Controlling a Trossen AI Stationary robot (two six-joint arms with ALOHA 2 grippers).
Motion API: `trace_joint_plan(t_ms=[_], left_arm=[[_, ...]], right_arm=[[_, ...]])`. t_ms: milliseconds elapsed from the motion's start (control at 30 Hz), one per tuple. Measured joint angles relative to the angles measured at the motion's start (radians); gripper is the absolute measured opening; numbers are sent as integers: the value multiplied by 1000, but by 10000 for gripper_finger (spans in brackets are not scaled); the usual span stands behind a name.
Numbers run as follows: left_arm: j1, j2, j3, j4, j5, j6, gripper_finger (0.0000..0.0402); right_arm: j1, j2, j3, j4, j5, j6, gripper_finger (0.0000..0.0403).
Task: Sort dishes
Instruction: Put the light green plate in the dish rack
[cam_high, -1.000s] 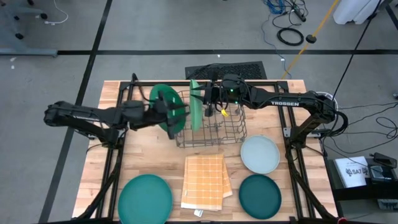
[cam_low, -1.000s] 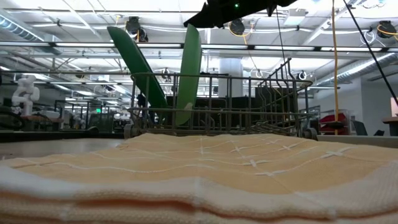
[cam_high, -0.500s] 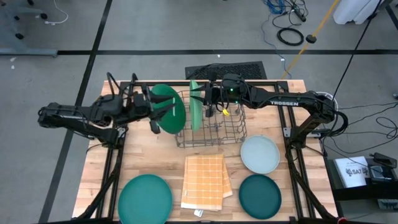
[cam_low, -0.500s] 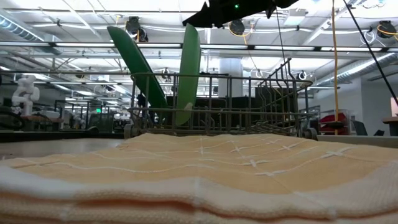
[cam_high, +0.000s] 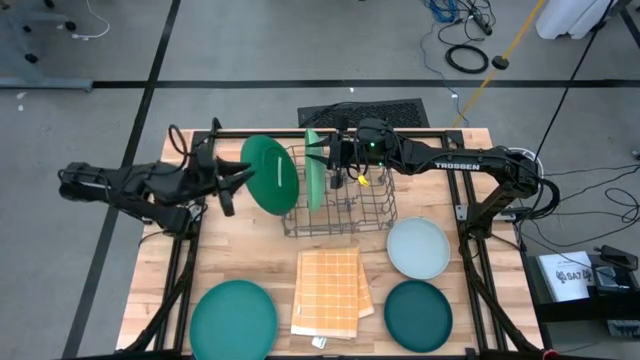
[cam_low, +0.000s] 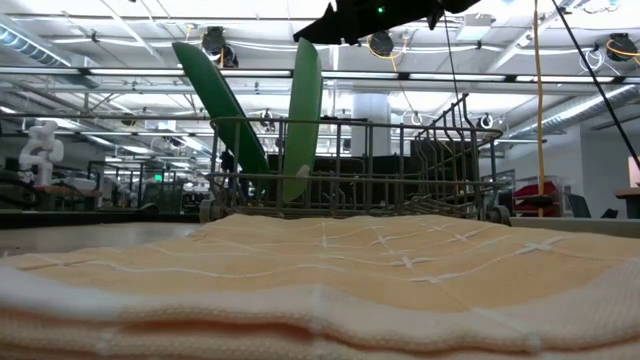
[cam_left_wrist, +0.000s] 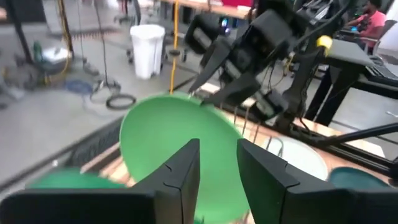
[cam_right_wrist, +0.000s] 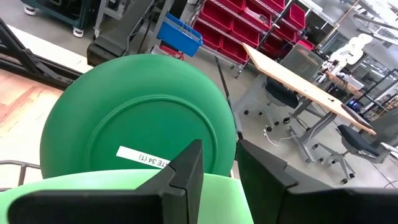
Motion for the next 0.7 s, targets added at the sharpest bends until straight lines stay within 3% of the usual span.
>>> trace_joint_plan(t_ms=[333,700], left_arm=[[-30,-57,-1,-358,-72,-326,66],[-30,-43,-25,-365,-92,-350,31]], right_arm=[[0,0,0,0,0,-3,96],[0,14,0,25,-16,-13,96]])
